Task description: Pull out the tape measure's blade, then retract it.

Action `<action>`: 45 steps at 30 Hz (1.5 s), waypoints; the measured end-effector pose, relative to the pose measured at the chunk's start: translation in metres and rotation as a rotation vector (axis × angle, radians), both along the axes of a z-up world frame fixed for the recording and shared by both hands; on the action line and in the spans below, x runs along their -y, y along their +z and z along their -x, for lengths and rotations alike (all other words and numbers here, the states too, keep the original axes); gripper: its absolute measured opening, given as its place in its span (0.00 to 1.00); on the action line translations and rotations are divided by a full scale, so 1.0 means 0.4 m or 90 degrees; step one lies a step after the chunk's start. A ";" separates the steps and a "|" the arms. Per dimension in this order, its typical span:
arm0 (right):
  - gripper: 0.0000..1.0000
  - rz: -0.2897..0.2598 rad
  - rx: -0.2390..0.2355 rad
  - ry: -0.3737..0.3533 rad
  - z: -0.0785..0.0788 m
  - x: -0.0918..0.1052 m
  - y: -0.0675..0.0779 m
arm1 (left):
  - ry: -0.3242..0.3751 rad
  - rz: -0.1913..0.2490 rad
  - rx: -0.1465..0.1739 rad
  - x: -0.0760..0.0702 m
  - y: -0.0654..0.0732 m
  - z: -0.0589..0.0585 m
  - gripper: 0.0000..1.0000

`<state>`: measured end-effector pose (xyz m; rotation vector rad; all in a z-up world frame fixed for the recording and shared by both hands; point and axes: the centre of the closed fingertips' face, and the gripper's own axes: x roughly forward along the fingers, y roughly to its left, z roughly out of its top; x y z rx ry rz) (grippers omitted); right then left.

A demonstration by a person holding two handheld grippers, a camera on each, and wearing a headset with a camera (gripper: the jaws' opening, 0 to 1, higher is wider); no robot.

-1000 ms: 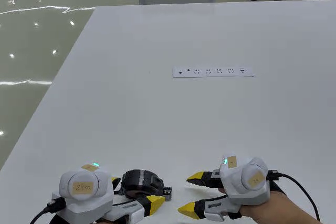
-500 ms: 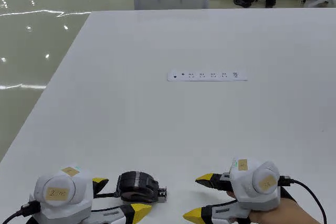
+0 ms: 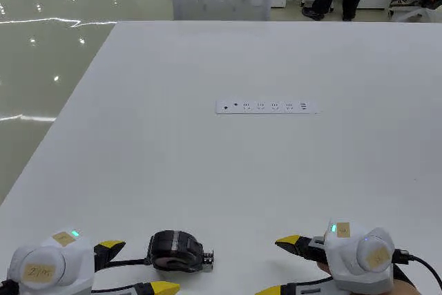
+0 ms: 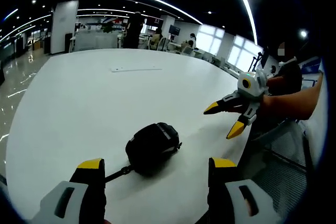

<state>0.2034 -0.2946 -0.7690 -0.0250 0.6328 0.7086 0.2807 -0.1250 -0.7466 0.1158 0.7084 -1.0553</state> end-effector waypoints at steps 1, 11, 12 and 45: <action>0.64 0.002 0.001 -0.003 0.002 0.003 0.004 | -0.002 0.002 -0.004 -0.002 0.000 0.002 0.77; 0.70 0.008 0.005 -0.032 0.029 0.042 0.027 | 0.000 0.016 0.007 -0.033 0.011 0.002 0.81; 0.70 0.011 0.006 -0.033 0.030 0.045 0.029 | 0.001 0.014 0.010 -0.034 0.012 0.001 0.81; 0.91 0.024 0.003 -0.126 0.137 0.175 0.048 | -0.009 0.007 0.025 -0.115 0.029 0.013 0.93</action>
